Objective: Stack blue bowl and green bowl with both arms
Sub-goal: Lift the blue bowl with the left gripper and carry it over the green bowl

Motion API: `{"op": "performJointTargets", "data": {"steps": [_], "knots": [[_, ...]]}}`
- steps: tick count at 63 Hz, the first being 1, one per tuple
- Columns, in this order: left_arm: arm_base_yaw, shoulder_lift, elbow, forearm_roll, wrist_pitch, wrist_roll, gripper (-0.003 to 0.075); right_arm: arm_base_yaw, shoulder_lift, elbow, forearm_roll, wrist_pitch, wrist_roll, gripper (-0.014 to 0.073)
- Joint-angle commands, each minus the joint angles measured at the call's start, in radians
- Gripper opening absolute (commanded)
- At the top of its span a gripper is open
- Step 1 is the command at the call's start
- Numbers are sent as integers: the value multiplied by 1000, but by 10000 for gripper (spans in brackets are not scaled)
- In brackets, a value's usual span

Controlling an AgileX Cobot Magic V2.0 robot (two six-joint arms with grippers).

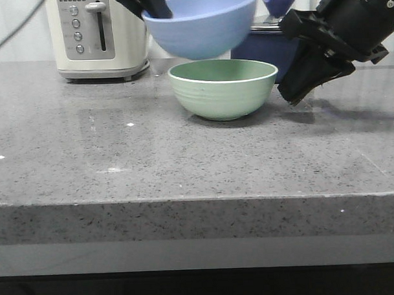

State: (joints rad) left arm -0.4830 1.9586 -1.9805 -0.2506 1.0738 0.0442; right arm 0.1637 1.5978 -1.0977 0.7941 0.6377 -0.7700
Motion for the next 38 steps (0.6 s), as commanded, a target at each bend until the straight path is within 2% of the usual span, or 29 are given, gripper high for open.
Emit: {"op": "performJointTargets", "data": {"steps": [1,38], "knots": [[-27,-28,-51,-16,-39,-17,-20,0,-38,-23,39,-21,-10,-63],[-35,16,-51,-18,-56,-11,-13,0,-38,-23,39,-20,-10,-63]]}}
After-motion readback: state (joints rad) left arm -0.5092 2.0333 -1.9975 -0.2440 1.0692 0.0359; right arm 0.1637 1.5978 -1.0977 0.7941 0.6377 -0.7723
